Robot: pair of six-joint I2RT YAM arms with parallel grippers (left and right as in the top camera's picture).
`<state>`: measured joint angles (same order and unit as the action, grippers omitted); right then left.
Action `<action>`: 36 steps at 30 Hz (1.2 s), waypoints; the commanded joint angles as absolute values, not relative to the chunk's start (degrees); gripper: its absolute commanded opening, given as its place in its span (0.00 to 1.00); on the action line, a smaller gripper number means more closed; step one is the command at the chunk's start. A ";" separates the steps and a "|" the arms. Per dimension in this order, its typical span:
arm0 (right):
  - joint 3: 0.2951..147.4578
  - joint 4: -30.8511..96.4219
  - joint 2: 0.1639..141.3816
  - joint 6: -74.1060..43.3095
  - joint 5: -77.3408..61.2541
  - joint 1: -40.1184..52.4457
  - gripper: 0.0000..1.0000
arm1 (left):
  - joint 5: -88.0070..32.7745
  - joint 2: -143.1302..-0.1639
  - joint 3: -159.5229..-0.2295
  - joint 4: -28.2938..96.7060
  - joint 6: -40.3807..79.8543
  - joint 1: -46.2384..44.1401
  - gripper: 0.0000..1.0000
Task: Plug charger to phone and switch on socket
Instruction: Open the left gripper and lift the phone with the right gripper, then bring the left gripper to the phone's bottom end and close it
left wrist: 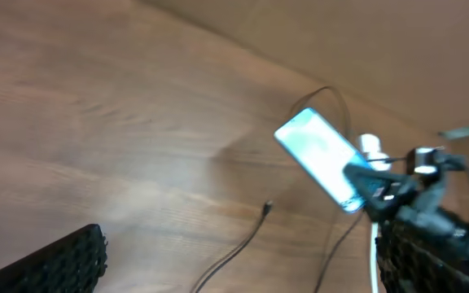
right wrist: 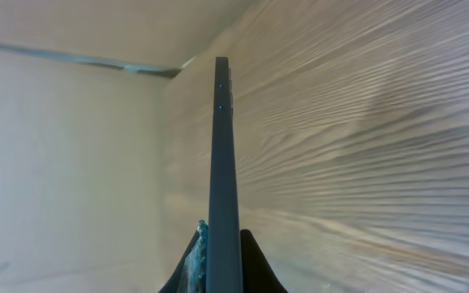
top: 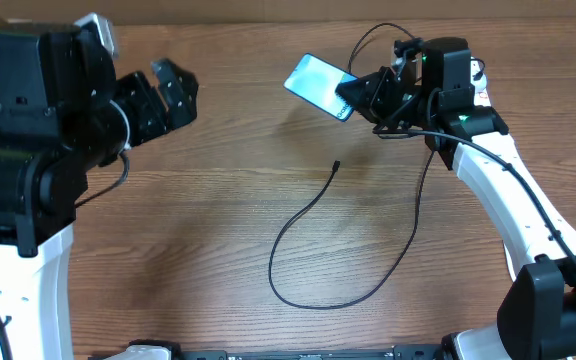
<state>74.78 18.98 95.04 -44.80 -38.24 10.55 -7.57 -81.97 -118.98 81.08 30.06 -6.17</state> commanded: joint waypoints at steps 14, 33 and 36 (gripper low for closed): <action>75.48 10.46 92.53 -55.75 -51.55 10.55 0.04 | -22.76 -79.09 -95.42 69.21 33.17 -6.39 1.00; 75.44 2.61 92.53 -78.78 -52.62 12.45 0.04 | -44.10 -90.08 -80.03 25.19 64.42 -10.15 1.00; 75.37 2.63 92.60 -80.40 -52.58 13.15 0.04 | -46.19 -91.81 -80.03 17.61 68.47 -11.38 0.99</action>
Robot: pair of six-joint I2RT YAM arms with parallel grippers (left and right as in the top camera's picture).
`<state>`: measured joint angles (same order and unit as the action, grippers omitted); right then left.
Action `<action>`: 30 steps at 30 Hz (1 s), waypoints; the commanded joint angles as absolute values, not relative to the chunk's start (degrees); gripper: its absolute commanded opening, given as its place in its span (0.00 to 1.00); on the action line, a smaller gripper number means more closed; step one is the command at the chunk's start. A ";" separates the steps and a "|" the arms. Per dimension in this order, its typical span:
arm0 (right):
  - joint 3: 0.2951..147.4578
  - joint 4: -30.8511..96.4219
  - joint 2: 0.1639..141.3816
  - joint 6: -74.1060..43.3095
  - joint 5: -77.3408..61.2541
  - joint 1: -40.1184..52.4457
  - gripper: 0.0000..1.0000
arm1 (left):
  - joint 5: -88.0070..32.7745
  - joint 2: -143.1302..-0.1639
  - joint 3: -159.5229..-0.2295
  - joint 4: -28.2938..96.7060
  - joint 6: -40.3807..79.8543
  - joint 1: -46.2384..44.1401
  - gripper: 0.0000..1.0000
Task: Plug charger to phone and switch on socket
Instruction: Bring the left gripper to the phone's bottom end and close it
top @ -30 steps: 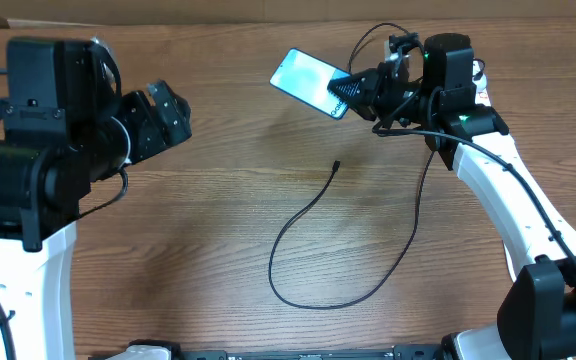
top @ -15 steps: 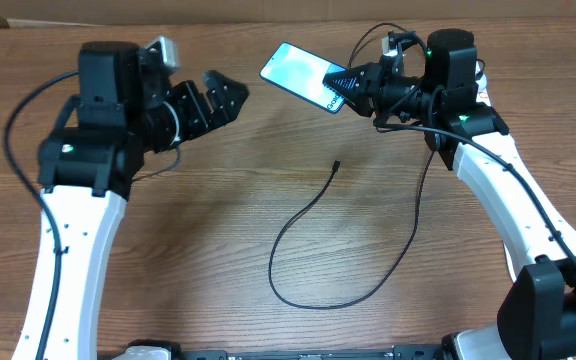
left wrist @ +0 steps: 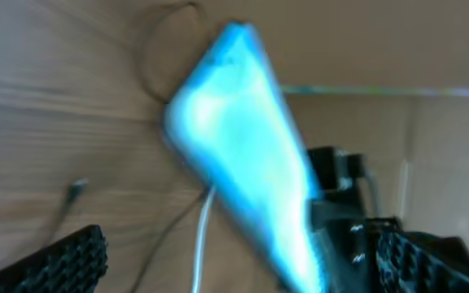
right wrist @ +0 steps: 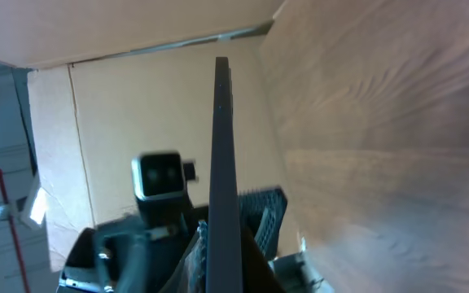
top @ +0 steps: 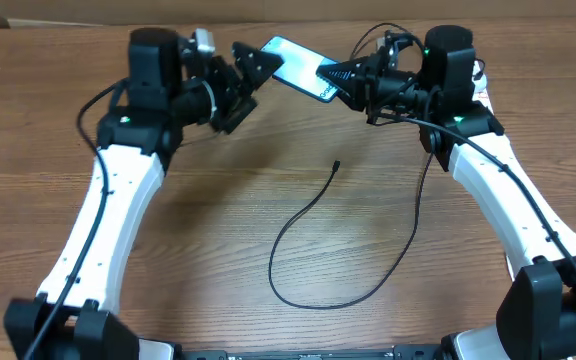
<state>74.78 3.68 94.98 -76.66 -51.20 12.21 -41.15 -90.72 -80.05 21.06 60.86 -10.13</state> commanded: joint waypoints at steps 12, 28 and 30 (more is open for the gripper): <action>75.37 2.61 92.60 -87.22 -51.66 13.58 0.04 | -44.40 -92.92 -80.03 13.43 79.90 -12.80 0.82; 75.37 1.74 92.60 -90.08 -47.66 16.51 0.04 | -43.05 -92.92 -80.03 13.43 85.27 -12.80 0.53; 75.37 1.76 92.60 -90.11 -47.70 16.51 0.04 | -42.85 -92.92 -80.03 13.41 85.91 -12.80 0.53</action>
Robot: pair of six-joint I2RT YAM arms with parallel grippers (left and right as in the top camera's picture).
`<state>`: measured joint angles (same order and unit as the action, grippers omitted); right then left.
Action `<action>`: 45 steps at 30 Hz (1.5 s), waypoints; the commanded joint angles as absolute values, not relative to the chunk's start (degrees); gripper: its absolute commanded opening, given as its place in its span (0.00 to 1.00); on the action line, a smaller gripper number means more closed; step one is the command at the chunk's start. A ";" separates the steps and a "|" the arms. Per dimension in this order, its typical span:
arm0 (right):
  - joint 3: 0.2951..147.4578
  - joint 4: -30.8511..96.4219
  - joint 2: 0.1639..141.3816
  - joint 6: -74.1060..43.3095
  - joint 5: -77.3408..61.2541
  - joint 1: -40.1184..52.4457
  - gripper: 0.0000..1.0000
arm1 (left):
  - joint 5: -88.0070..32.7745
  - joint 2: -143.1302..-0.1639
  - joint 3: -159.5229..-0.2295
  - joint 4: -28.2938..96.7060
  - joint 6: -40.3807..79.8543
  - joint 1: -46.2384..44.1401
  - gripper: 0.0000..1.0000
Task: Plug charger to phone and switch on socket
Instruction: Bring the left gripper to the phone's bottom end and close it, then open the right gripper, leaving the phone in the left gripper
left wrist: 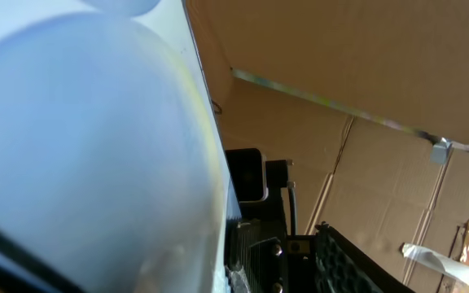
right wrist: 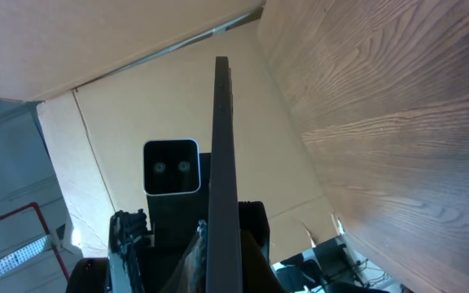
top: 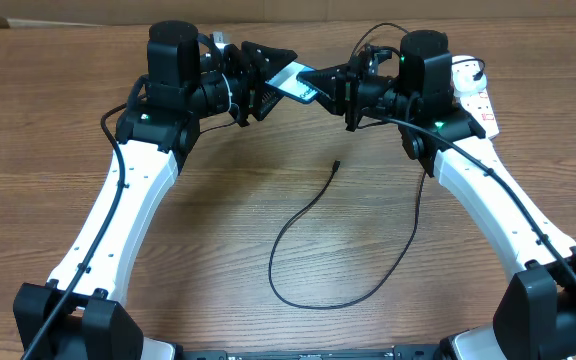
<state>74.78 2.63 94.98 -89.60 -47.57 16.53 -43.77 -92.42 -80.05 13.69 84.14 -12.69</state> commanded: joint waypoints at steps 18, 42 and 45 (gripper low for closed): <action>75.37 1.74 92.60 -90.72 -50.28 16.51 0.04 | -41.32 -92.92 -80.03 13.43 87.53 -12.78 0.41; 75.37 1.74 92.60 -90.89 -53.52 16.97 0.04 | -39.86 -92.95 -80.03 13.43 87.50 -12.78 0.37; 75.37 1.74 92.60 -90.87 -53.47 17.30 0.04 | -39.86 -92.95 -80.03 13.43 87.50 -12.78 0.36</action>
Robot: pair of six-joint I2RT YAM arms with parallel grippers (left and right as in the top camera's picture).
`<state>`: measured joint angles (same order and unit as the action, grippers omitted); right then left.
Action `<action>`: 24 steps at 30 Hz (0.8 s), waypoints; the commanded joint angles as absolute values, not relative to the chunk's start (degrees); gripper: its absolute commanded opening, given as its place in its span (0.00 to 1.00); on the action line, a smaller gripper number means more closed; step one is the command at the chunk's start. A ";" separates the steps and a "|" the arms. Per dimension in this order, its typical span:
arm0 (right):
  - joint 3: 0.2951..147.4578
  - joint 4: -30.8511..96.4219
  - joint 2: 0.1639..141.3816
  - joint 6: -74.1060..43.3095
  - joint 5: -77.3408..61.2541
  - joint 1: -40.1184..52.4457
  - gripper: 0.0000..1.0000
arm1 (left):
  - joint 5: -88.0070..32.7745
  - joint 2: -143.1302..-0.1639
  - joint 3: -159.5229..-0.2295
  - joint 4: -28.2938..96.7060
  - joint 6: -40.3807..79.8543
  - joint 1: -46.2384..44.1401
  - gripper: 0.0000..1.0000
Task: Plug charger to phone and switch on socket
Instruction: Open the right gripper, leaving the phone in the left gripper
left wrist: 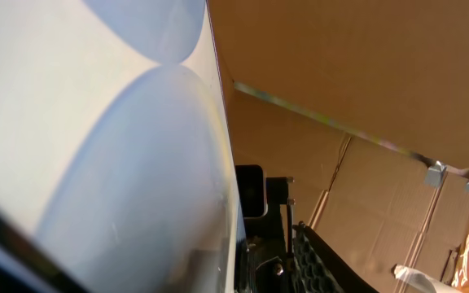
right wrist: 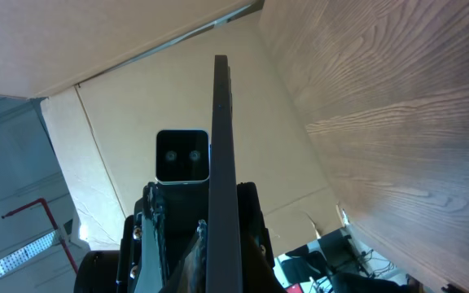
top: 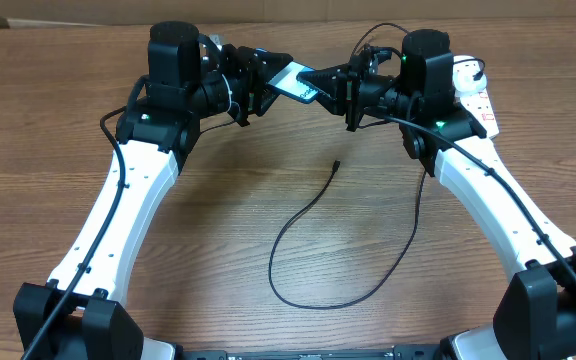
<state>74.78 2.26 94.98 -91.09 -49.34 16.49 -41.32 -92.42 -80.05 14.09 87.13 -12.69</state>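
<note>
The phone (top: pixel 296 82) hangs in the air over the far middle of the table, between the two arms. My right gripper (top: pixel 328 86) is shut on its right end; the right wrist view shows the phone (right wrist: pixel 221 146) edge-on between the pads. My left gripper (top: pixel 271 76) stands open around the left end, fingers above and below it. In the left wrist view the phone's face (left wrist: pixel 96 155) fills the left half, with a gap to the one visible finger (left wrist: pixel 316 264). The black charger cable (top: pixel 303 225) lies looped on the table, its plug tip (top: pixel 336 166) free.
A white power strip (top: pixel 473 82) with the socket lies at the far right behind the right arm, and the cable runs toward it. Cardboard walls stand behind the table. Both arms reach inward across the far half of the wooden table (top: pixel 218 250).
My left gripper's fingers have drawn a little closer around the phone's left end. The right gripper, the phone and the cable stay where they were.
My right gripper held the phone up at the far right while the left arm was near the left edge. Then the left gripper was open beside the phone's free end. After that its fingers straddled that end, and now they stand closer around it.
</note>
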 commanded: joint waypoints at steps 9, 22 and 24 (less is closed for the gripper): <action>75.37 1.76 92.60 -90.65 -53.49 17.30 0.04 | -39.90 -92.95 -80.03 13.43 87.50 -12.78 0.27; 75.37 1.76 92.60 -90.67 -54.13 17.30 0.04 | -39.88 -92.95 -80.03 13.43 87.50 -12.78 0.15; 75.37 1.76 92.60 -90.67 -54.24 17.32 0.04 | -39.88 -92.95 -80.03 13.45 87.50 -12.78 0.13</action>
